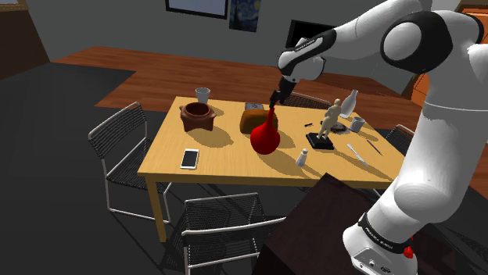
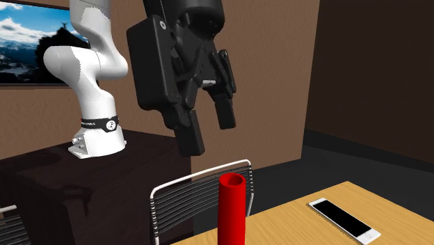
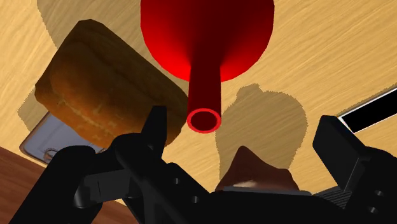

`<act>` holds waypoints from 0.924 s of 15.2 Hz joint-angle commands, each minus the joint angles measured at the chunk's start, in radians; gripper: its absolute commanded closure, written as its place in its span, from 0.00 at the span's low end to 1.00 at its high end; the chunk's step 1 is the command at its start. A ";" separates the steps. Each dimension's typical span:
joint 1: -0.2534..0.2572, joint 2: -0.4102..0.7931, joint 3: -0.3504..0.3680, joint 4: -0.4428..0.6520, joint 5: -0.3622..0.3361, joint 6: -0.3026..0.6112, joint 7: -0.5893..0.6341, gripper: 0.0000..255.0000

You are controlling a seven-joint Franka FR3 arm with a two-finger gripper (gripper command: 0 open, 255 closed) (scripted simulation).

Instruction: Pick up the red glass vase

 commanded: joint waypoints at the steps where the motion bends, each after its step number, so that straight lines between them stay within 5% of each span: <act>1: -0.020 0.081 0.008 0.072 0.029 0.008 -0.023 0.00; 11: -0.046 0.173 0.035 0.085 0.079 0.085 -0.067 0.00; 12: -0.048 0.175 0.036 0.087 0.080 0.085 -0.069 1.00; 14: -0.047 0.174 0.036 0.084 0.080 0.086 -0.068 1.00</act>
